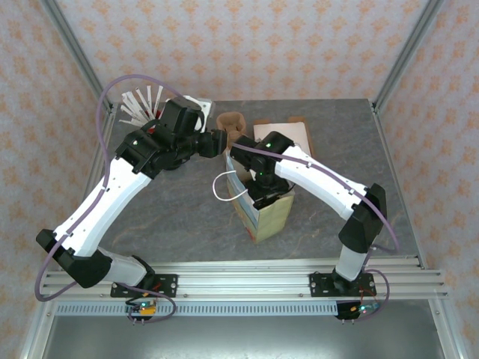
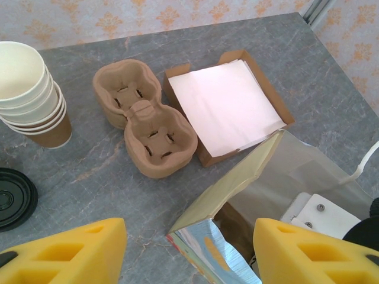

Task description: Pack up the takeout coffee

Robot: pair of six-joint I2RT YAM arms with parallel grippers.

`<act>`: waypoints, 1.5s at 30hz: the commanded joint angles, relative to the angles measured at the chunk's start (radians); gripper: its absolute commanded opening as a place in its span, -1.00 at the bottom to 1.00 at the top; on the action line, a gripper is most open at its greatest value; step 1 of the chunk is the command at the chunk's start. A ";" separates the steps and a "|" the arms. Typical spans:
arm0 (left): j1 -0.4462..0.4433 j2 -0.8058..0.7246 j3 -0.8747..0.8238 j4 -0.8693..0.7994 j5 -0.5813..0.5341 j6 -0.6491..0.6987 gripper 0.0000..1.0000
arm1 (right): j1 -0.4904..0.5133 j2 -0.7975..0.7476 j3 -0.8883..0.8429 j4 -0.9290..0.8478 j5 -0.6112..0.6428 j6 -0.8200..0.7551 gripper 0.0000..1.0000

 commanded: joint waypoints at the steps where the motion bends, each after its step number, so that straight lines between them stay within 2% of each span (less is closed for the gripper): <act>1: 0.009 -0.031 -0.010 0.021 0.009 0.015 0.19 | -0.006 -0.009 -0.005 0.002 0.009 0.012 -0.17; 45: 0.009 -0.039 -0.020 0.022 0.018 0.014 0.20 | -0.034 0.005 -0.102 0.086 0.002 -0.006 -0.19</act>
